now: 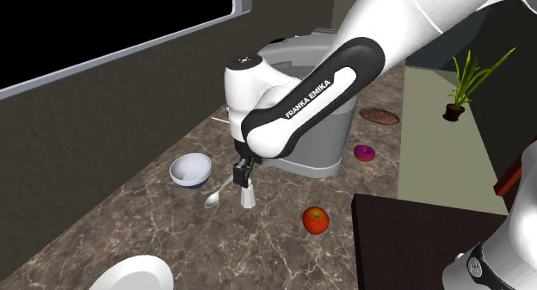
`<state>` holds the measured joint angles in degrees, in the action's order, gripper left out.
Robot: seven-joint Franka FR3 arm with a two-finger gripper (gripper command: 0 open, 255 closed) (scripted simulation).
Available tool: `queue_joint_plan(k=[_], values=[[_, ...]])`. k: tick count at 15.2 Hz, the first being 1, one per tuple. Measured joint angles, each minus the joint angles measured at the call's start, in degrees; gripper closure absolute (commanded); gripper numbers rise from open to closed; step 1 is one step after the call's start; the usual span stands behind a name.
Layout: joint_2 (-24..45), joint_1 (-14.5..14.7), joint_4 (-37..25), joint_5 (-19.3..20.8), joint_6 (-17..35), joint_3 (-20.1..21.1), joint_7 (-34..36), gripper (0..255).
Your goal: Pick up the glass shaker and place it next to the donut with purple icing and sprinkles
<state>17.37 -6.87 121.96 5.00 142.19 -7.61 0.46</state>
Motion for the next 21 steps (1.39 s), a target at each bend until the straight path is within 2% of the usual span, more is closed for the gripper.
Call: queue_joint_plan(k=[3, 6, 12, 18, 19, 21], values=[[6.90, -0.39, -5.02, -0.01, 1.73, -0.15, 0.13, 0], [10.34, -0.78, -7.52, -0.10, 2.60, -0.20, 0.00, 0], [14.22, -1.39, -8.20, -0.34, 5.80, -0.07, -0.26, 0], [14.73, -1.46, -8.34, -0.38, 6.21, -0.05, -0.29, 0], [14.73, -1.46, -8.34, -0.38, 6.21, -0.05, -0.29, 255], [14.72, -1.46, -8.35, -0.38, 6.21, -0.04, -0.29, 255]])
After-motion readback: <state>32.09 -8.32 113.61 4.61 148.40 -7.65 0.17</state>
